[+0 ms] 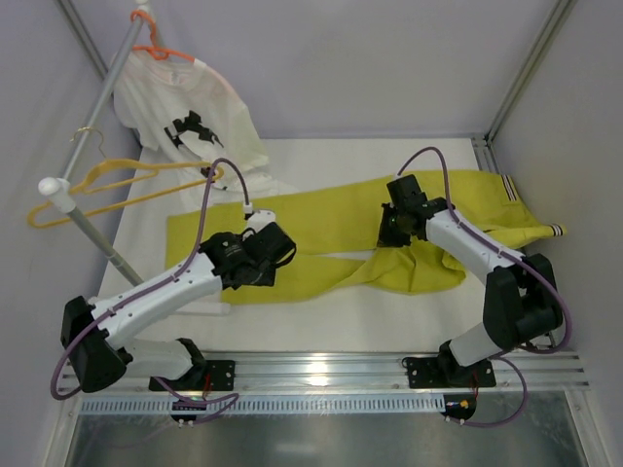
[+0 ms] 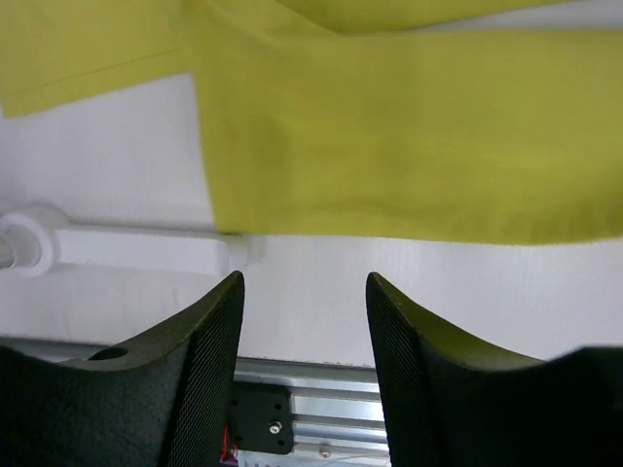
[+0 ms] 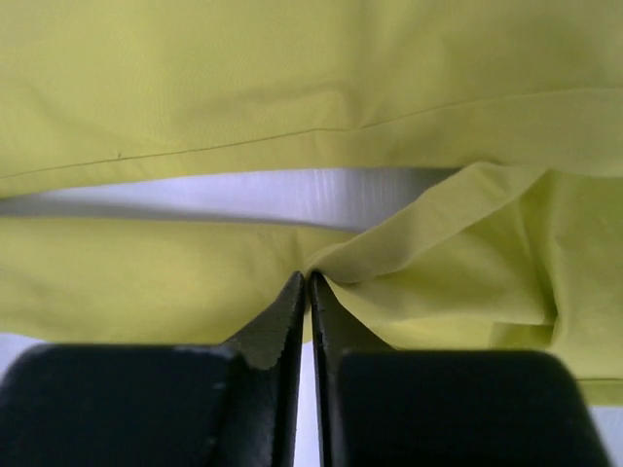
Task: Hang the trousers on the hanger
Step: Fold the trousers
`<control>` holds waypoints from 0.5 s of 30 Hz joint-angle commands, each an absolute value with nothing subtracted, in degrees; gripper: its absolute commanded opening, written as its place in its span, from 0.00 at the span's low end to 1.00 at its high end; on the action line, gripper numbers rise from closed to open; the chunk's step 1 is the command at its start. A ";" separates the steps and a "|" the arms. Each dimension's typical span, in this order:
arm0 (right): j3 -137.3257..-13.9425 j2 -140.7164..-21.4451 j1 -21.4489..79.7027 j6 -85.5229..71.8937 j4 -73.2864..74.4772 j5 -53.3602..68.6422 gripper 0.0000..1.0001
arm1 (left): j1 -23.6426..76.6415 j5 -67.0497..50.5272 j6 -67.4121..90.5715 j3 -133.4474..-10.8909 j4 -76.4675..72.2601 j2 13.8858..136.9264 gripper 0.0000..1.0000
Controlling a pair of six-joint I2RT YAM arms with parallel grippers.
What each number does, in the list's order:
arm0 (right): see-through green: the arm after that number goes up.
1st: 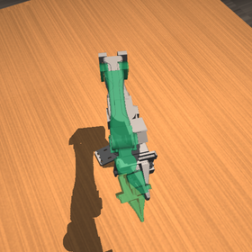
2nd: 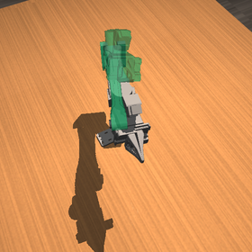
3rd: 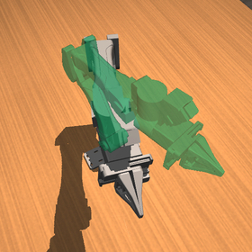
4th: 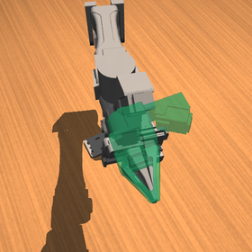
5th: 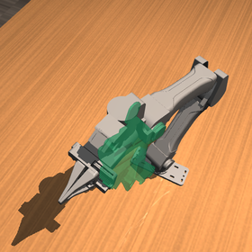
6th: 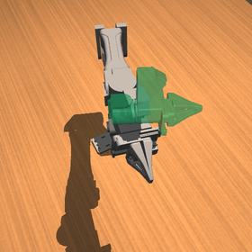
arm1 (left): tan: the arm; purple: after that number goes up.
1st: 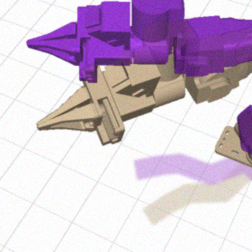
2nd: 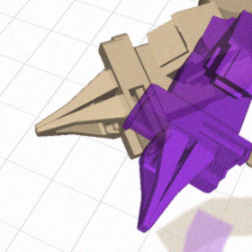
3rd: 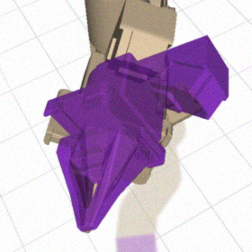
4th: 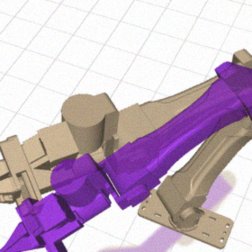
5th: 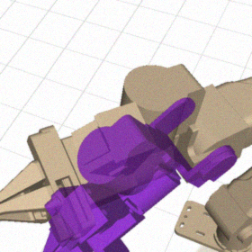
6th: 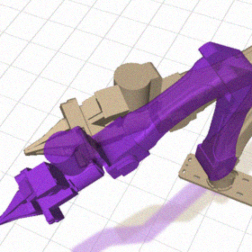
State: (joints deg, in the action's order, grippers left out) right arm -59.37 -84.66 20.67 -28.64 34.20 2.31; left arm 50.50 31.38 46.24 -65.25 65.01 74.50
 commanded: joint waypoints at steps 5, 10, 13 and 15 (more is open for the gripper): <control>-66.00 -91.75 19.08 -31.02 32.78 -3.16 0.04 | 54.40 21.80 29.54 -61.35 45.45 72.06 0.54; -66.27 -95.44 17.14 -32.43 31.99 -2.29 0.04 | 55.20 20.40 22.35 -59.60 39.74 74.09 0.54; -66.53 -97.37 16.35 -31.91 31.99 -1.50 0.04 | 55.20 18.99 19.00 -58.01 34.65 75.32 0.54; -66.27 -97.65 15.74 -31.73 31.38 -0.88 0.04 | 55.20 18.46 18.11 -58.53 33.41 76.90 0.54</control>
